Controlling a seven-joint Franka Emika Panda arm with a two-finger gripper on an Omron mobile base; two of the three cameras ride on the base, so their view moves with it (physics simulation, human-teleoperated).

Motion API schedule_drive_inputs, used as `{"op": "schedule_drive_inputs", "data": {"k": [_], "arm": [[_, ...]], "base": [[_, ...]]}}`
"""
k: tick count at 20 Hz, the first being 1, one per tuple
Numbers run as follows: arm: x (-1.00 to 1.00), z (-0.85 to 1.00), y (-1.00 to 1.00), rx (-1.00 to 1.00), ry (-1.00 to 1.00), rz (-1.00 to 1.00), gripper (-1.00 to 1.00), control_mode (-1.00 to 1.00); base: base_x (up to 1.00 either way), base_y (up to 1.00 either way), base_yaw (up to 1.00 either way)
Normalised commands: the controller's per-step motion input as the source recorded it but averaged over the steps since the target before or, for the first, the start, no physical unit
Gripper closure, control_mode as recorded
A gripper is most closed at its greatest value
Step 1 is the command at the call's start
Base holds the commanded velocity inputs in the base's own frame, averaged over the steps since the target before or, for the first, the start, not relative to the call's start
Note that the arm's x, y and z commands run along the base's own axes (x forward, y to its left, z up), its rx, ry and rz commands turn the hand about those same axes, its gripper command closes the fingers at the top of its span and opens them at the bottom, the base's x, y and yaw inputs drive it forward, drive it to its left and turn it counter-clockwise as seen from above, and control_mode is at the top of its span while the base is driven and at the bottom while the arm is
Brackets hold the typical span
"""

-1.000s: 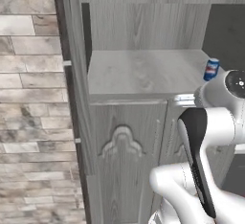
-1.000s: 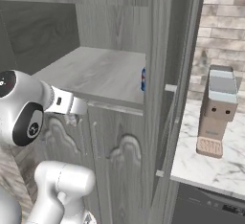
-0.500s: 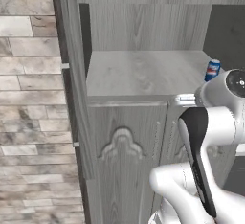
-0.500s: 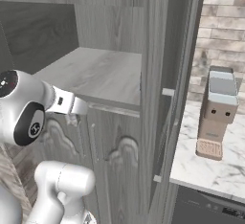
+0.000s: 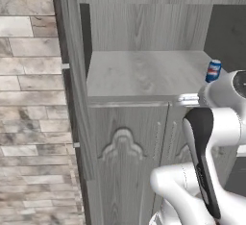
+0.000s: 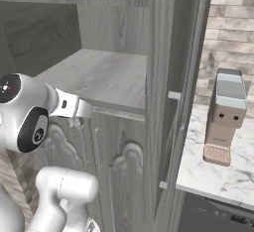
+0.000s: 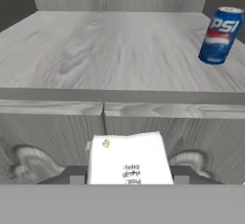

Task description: Pick the boxed drink, boxed drink, can from the counter and place them in the open cabinet.

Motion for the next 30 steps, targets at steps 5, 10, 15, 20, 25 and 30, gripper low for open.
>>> {"op": "schedule_drive_inputs", "data": {"k": [5, 10, 15, 20, 25, 30], "arm": [[0.00, 0.14, 0.00, 0.00, -0.09, 0.03, 1.00, -1.00], [0.11, 0.25, 0.00, 0.00, -0.02, 0.00, 1.00, -1.00], [0.25, 0.39, 0.00, 0.00, 0.00, 0.00, 1.00, -1.00], [0.25, 0.35, -0.02, 0.00, 0.00, 0.00, 1.00, -1.00], [0.26, 0.14, -0.08, 0.00, -0.02, 0.00, 1.00, -1.00], [0.34, -0.01, -0.18, -0.03, -0.02, 0.00, 1.00, -1.00]], "base": [[0.00, 0.00, 0.00], [0.00, 0.00, 0.00], [0.00, 0.00, 0.00], [0.00, 0.00, 0.00], [0.00, 0.00, 0.00], [0.00, 0.00, 0.00]]}}
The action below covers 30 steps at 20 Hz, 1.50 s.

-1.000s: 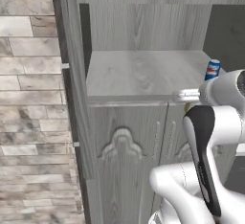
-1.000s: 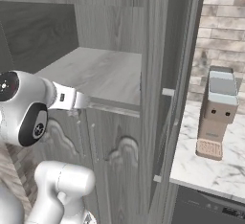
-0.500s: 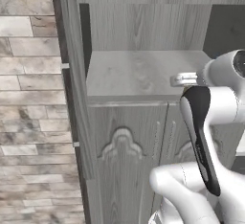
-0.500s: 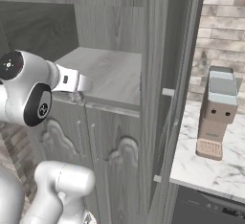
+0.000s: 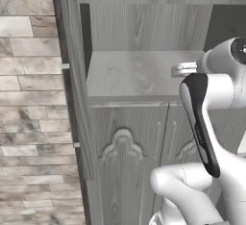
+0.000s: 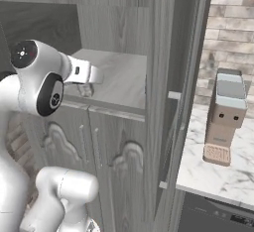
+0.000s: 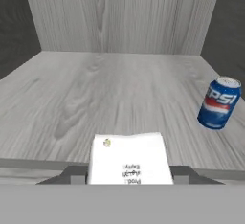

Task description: Pick the boxed drink, boxed drink, can from the counter and place them in the open cabinet.

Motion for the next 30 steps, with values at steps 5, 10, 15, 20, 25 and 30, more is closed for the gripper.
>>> {"op": "schedule_drive_inputs", "data": {"k": [5, 10, 15, 20, 25, 30], "arm": [[0.36, -0.03, -0.22, -0.04, -0.01, 0.00, 1.00, -1.00], [0.49, -0.06, -0.19, -0.01, 0.00, 0.00, 1.00, -1.00], [0.49, -0.09, -0.15, 0.00, 0.00, 0.00, 1.00, -1.00], [0.60, -0.14, -0.12, 0.00, 0.00, 0.00, 1.00, -1.00], [0.60, -0.17, -0.10, 0.00, 0.02, 0.00, 1.00, -1.00], [0.50, -0.15, -0.18, 0.00, 0.03, 0.00, 1.00, -1.00]], "base": [[0.00, 0.00, 0.00], [0.00, 0.00, 0.00], [0.00, 0.00, 0.00], [0.00, 0.00, 0.00], [0.00, 0.00, 0.00], [0.00, 0.00, 0.00]]}}
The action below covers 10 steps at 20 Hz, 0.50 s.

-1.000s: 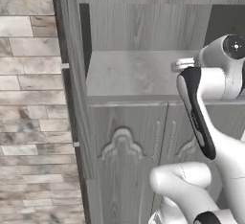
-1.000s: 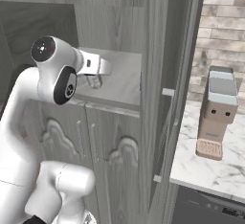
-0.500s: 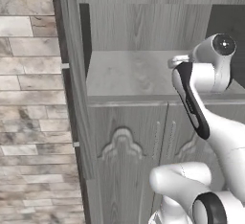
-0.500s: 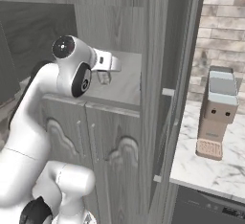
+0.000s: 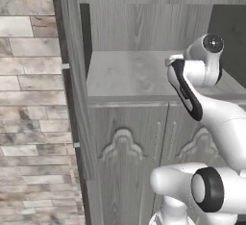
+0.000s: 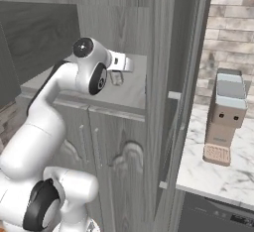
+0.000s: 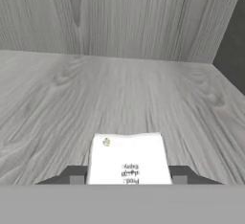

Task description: Pick the boxed drink, boxed drink, can from the counter and place them in the open cabinet.

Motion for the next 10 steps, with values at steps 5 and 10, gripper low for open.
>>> {"op": "schedule_drive_inputs", "data": {"k": [5, 10], "arm": [[0.34, -0.19, -0.17, 0.00, 0.05, 0.00, 1.00, -1.00], [0.26, -0.32, -0.09, 0.00, 0.03, 0.00, 1.00, -1.00]], "base": [[0.00, 0.00, 0.00], [0.00, 0.00, 0.00]]}}
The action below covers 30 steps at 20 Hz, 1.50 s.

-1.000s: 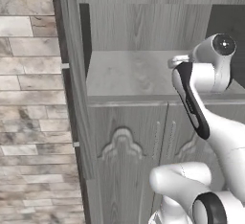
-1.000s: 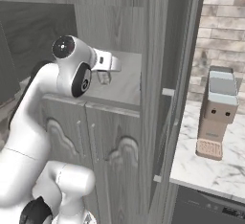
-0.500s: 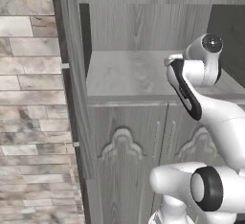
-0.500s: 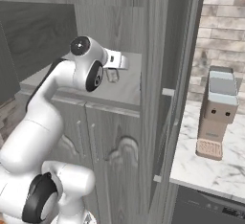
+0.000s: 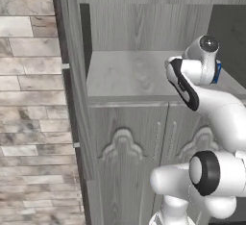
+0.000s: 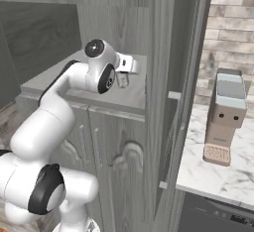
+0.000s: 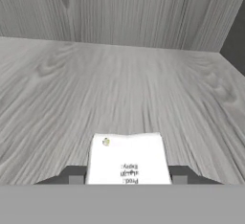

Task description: Pick the boxed drink, boxed drink, can from the counter and place them in the open cabinet.

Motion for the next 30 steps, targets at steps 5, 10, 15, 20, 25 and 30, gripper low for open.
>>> {"op": "schedule_drive_inputs", "data": {"k": [5, 10, 15, 20, 25, 30], "arm": [[0.22, -0.34, -0.01, 0.00, 0.01, 0.00, 1.00, -1.00], [0.22, -0.34, -0.02, 0.00, 0.00, 0.00, 1.00, -1.00], [0.10, -0.15, 0.00, 0.00, 0.01, 0.00, 1.00, -1.00], [0.02, -0.07, 0.00, 0.00, 0.00, 0.00, -1.00, -1.00], [0.00, -0.04, 0.00, 0.00, 0.00, 0.00, -1.00, -1.00], [0.00, 0.00, 0.00, 0.00, 0.00, 0.00, -1.00, -1.00]], "base": [[0.00, 0.00, 0.00], [0.00, 0.00, 0.00], [0.00, 0.00, 0.00], [0.00, 0.00, 0.00], [0.00, 0.00, 0.00], [0.00, 0.00, 0.00]]}}
